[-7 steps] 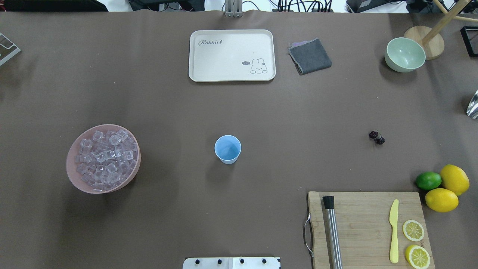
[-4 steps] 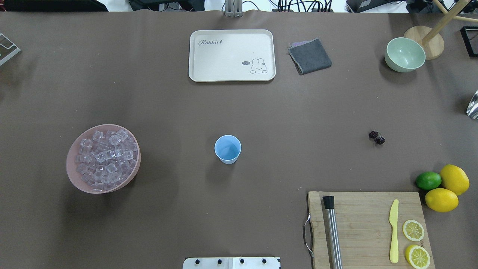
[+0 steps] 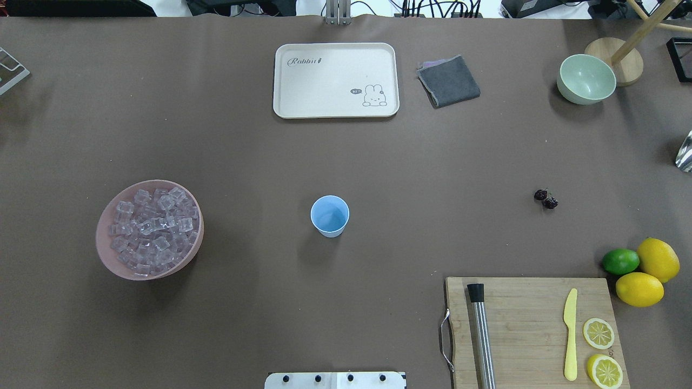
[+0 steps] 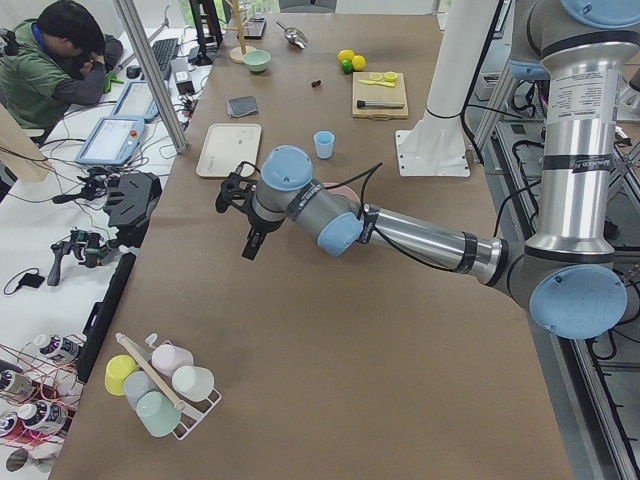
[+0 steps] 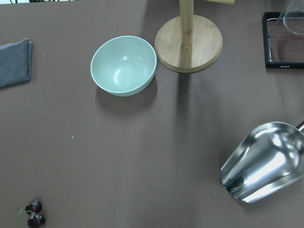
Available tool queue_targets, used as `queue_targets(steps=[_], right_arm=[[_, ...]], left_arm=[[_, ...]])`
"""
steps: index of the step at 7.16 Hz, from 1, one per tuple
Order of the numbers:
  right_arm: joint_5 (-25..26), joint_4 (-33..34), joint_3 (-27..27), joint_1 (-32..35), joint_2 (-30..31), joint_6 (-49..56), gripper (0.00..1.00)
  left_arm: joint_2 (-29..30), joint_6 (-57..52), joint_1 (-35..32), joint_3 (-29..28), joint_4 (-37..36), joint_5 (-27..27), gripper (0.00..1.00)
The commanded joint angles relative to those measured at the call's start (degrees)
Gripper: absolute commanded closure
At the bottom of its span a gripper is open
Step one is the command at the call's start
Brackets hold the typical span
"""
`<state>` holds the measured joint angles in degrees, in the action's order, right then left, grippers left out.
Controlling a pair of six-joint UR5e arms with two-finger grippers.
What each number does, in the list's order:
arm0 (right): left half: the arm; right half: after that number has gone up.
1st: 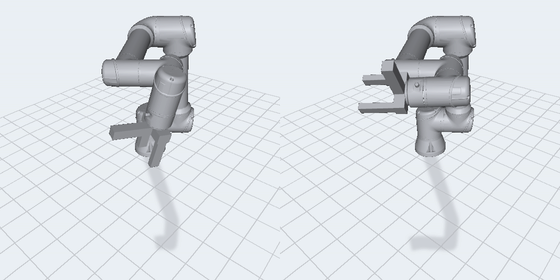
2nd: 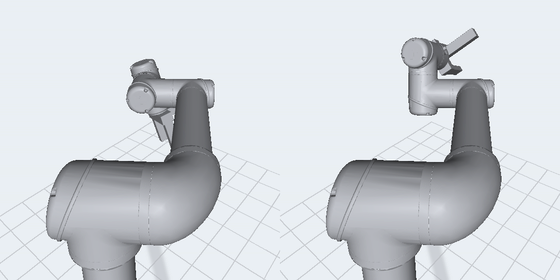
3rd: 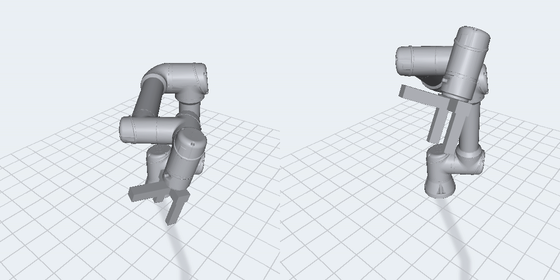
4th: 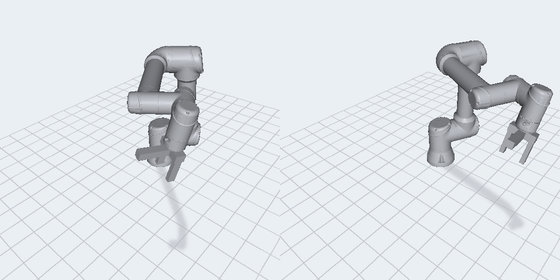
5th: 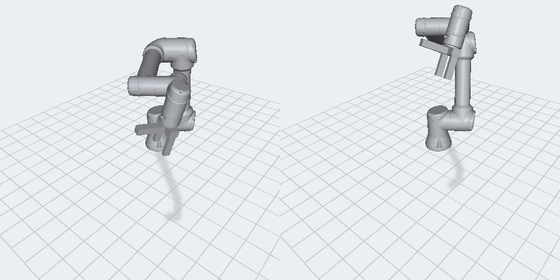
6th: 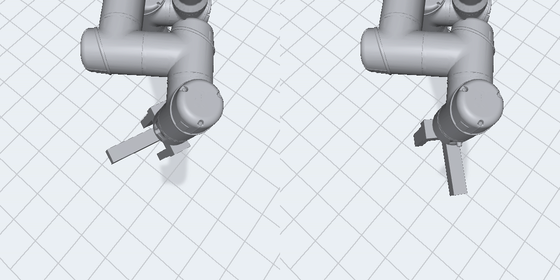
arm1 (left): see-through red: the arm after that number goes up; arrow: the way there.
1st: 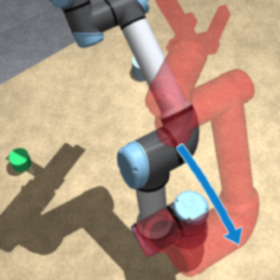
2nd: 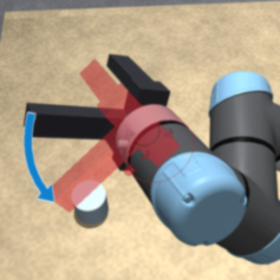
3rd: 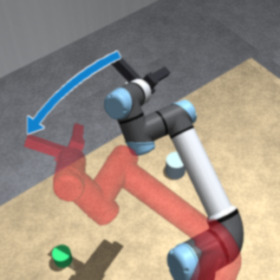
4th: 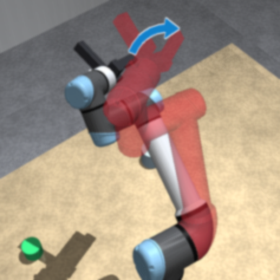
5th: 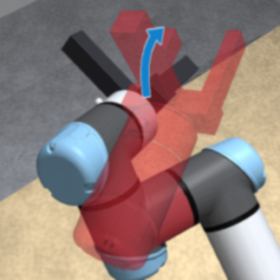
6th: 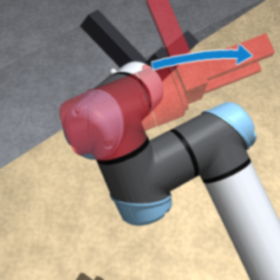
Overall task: Put ice and cherries in cup
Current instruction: 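Move the left gripper over the pink bowl of ice cubes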
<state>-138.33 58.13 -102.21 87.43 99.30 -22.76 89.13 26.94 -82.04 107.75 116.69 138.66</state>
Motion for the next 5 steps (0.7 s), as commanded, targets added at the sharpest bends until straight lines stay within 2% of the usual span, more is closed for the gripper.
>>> queue_targets(steps=[1,2,3,4,5], right_arm=[[0.3,4.8,-2.2,-5.6,-3.4,-1.2,0.00],[0.4,9.8,-5.2,-7.0,-4.6,-1.2,0.00],[3.0,13.9,-8.0,-8.8,-4.7,-1.2,0.00],[4.5,18.2,-9.3,-10.3,-6.2,-1.2,0.00],[7.2,19.1,-9.4,-10.5,-7.0,-1.2,0.00]], left_arm=[[0.0,14.8,7.7,5.1,2.8,-0.5,0.02],[0.0,19.0,12.0,6.7,4.6,-3.6,0.02],[-1.0,22.2,17.1,8.2,4.5,-6.8,0.02],[-2.5,26.5,23.5,10.4,4.5,-13.1,0.02],[-2.7,31.9,29.9,12.9,4.5,-17.3,0.02]])
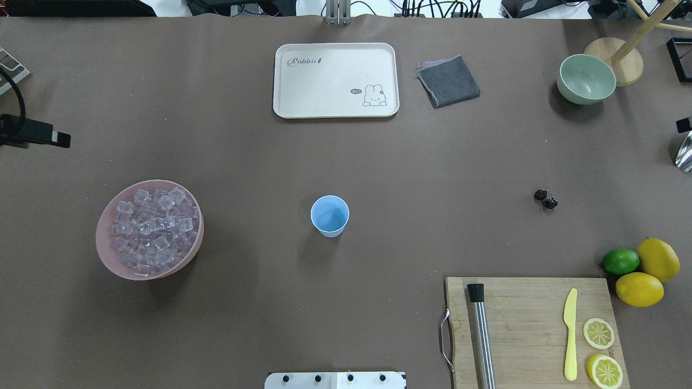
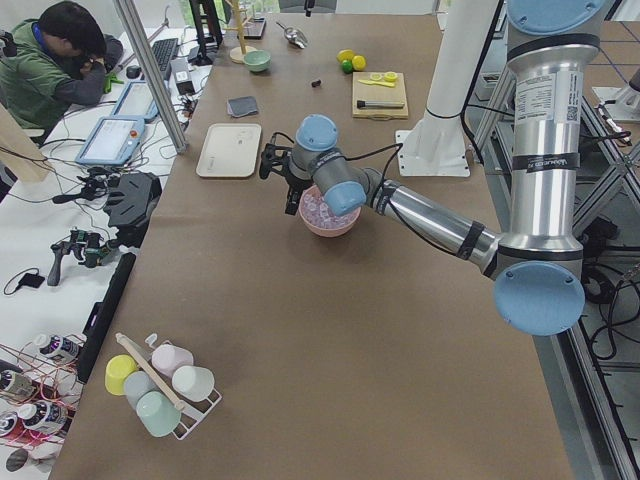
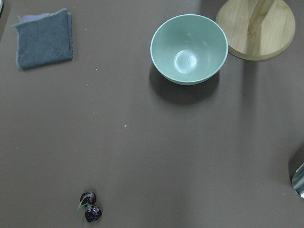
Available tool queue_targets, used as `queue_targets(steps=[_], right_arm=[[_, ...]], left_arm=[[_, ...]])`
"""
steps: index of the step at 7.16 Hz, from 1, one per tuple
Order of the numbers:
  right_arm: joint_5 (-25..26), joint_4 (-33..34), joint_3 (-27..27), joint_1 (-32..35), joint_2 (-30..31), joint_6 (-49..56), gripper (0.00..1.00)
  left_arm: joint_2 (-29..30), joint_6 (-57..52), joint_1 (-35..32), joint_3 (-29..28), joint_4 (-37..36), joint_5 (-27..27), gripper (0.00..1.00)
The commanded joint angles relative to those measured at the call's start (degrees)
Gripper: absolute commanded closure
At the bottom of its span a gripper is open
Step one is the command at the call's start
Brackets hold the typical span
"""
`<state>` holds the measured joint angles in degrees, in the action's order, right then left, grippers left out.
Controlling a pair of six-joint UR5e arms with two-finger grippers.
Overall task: Put ice and cherries in cup
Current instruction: 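Move the left gripper over the pink bowl of ice cubes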
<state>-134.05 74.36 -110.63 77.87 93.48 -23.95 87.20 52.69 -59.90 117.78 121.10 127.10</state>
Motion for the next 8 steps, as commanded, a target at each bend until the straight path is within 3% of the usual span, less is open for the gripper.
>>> queue_targets(steps=[1,2,4,8], right_arm=[[3.0,2.8,-1.0,-1.0,-1.2,0.1,0.00],[3.0,2.7,-1.0,-1.0,-1.1,0.1,0.00],[3.0,2.5,-1.0,-1.0,-0.8,0.1,0.00],[3.1,2.5,-0.6,-1.0,-0.8,0.1,0.00]], left_arm=[[-1.0,7.5,13.5,3.2,0.1,-11.6,0.02],[-1.4,7.7,19.1,3.2,-0.2,-18.1,0.02],[-3.1,8.2,25.2,3.0,-1.6,-25.2,0.02],[-2.2,9.4,32.6,3.2,-4.1,-32.1,0.02]])
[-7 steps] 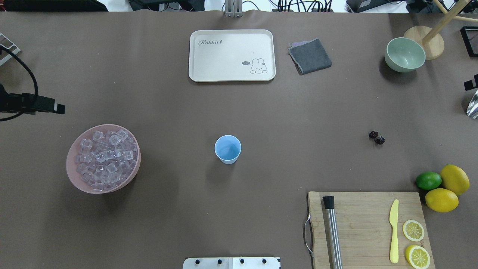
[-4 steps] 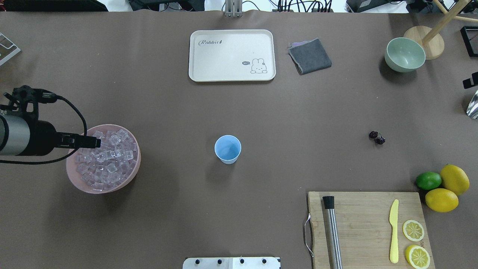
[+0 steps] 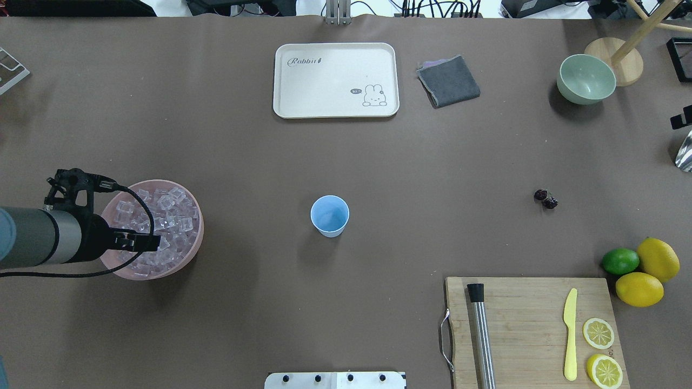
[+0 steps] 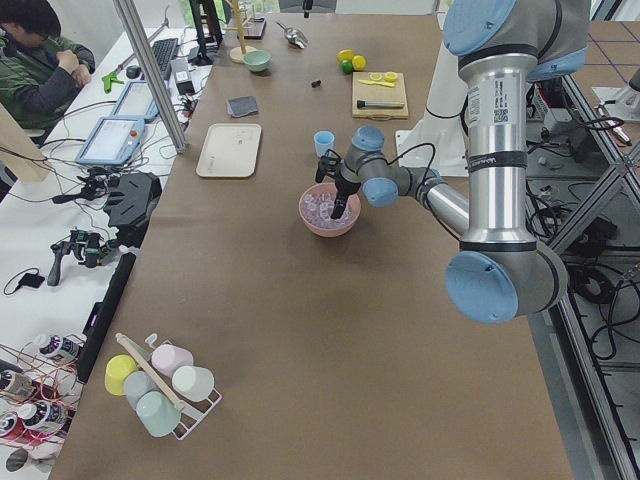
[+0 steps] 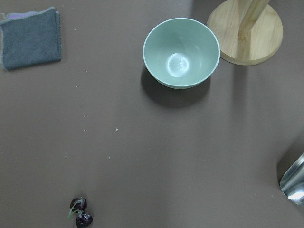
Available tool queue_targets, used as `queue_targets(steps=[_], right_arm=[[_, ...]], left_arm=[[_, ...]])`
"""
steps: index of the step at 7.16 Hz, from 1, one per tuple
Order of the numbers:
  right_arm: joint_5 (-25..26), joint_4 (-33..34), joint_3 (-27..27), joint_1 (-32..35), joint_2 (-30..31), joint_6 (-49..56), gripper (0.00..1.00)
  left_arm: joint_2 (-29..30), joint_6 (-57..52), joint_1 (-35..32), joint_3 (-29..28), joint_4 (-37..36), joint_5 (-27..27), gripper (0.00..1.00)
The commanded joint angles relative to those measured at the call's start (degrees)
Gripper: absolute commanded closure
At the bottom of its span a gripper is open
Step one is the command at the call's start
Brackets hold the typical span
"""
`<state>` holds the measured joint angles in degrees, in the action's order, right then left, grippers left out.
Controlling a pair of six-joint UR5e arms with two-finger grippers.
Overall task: Put ice and cherries in cup
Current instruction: 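Lower the left gripper into the ice and pinch one clear cube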
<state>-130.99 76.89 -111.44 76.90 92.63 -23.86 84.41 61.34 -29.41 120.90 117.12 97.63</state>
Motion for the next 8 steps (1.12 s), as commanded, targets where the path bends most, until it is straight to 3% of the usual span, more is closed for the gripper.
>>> queue_targets(steps=[1,2,3,4,8], right_arm=[[0.0,-0.1,0.3,0.0,0.0,0.0,0.00],[0.0,-0.1,0.2,0.0,0.0,0.0,0.00],[0.0,-0.1,0.3,0.0,0.0,0.0,0.00],[0.0,-0.1,0.3,0.0,0.0,0.0,0.00],[0.0,-0.1,0.3,0.0,0.2,-0.1,0.00]], left_arm=[[1.4,1.1,2.2,-0.2,-0.1,-3.6,0.03],[1.5,1.1,2.2,-0.6,-0.1,-3.8,0.11],[1.7,1.0,2.2,-0.7,-0.1,-3.7,0.29],[1.8,1.0,2.3,-0.7,-0.1,-3.7,0.33],[5.3,0.9,2.3,-3.8,-0.1,-3.8,0.33]])
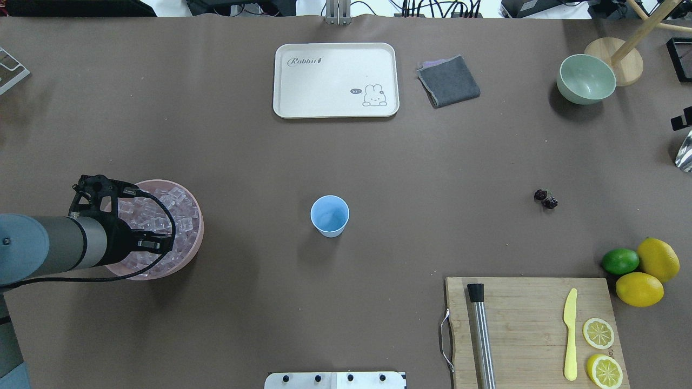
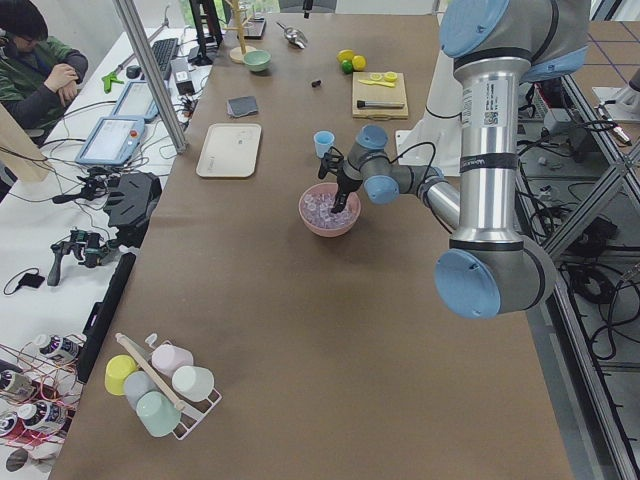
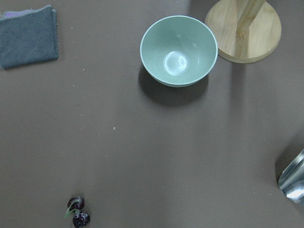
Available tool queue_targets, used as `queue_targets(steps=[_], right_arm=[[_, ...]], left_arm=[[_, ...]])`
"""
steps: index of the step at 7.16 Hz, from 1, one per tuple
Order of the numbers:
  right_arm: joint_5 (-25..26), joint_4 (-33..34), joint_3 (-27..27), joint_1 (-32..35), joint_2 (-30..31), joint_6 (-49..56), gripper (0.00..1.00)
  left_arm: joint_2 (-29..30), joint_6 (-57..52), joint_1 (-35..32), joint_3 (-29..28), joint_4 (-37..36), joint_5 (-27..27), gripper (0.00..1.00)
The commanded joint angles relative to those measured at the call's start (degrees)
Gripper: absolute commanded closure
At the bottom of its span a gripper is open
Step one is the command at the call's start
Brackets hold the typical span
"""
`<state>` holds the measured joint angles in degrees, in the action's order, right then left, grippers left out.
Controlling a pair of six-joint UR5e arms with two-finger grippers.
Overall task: Put ice and cherries in cup
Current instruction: 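Lower the left gripper into the ice and pinch one clear cube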
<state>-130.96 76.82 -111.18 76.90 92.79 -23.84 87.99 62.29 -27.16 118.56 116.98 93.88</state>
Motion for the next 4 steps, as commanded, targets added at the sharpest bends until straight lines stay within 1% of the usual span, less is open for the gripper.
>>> queue_targets(steps=[1,4], right_arm=[[0.1,0.0,0.1,0.0,0.0,-0.1,0.00],[0.2,0.0,0.3,0.0,0.1,-0.1,0.00]], left_arm=[[2.4,-0.2,0.0,-2.4,0.0,0.0,0.33],[1.1,-0.7,-0.2,-2.0,0.0,0.0,0.34]])
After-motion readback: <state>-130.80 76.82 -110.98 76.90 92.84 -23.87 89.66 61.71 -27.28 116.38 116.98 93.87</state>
